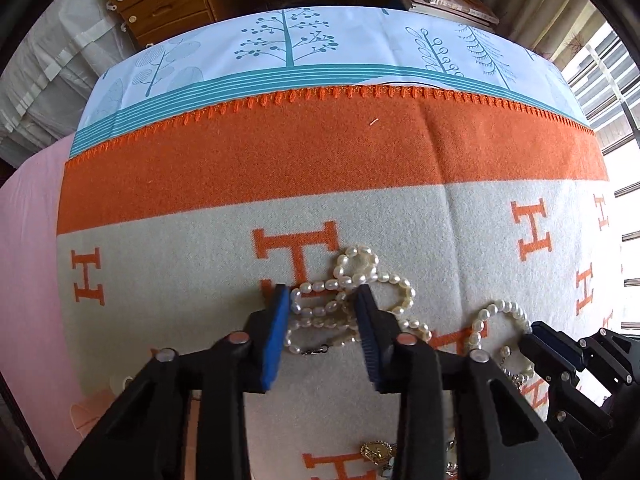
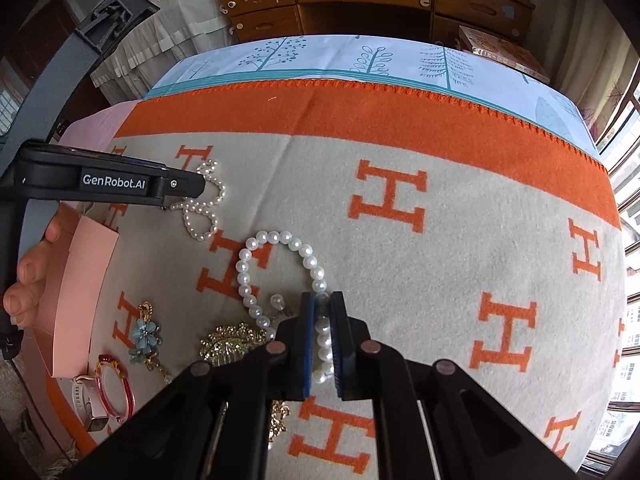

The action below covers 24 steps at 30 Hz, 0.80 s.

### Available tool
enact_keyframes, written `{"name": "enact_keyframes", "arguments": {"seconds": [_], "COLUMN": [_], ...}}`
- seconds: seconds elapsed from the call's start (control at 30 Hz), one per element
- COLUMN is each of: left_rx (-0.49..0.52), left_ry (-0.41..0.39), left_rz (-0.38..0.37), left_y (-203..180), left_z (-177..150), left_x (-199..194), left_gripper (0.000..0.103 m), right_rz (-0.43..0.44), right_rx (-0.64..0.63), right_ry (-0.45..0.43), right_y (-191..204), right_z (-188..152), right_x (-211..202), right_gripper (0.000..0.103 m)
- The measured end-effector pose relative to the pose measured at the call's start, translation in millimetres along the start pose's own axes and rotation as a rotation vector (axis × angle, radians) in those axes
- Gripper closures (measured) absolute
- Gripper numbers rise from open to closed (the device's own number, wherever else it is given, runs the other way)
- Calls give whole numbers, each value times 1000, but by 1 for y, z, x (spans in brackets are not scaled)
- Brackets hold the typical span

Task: Organize jewelry
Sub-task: 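Lift the pearl necklace with the left tool while the right tool carries the bracelet to the box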

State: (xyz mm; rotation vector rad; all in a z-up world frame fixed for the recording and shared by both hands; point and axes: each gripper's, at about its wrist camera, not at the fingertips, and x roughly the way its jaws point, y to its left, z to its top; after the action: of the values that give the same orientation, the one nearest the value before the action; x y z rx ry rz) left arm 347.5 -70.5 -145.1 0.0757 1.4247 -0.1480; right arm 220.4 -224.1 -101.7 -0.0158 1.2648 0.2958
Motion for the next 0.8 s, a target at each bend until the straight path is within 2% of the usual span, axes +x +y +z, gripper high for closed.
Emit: {"name": "enact_keyframes", "arguments": {"seconds": [0.13,0.37,0.57,0.8], "left_rx": [-5,-67,-66,-57], "left_ry": [4,-68,-189,-375], "left_rz": [-14,-57,-93,-119], "left_y": [-6,6,16,35], "left_z": [-2,-20,-48,-97], "left_x": [1,-25,-88,-188], "left_gripper": [99,100,100,100], "right_rz": [16,50,64,90], "right_rx": [13,60,87,87], "right_ry": [-5,-8,-82,-214], "right_y": [-2,-8,-5,19], "right_z": [-3,-10,-14,-22], "right_x": [-1,-4,-36,-96], "right_gripper": [95,96,96,96]}}
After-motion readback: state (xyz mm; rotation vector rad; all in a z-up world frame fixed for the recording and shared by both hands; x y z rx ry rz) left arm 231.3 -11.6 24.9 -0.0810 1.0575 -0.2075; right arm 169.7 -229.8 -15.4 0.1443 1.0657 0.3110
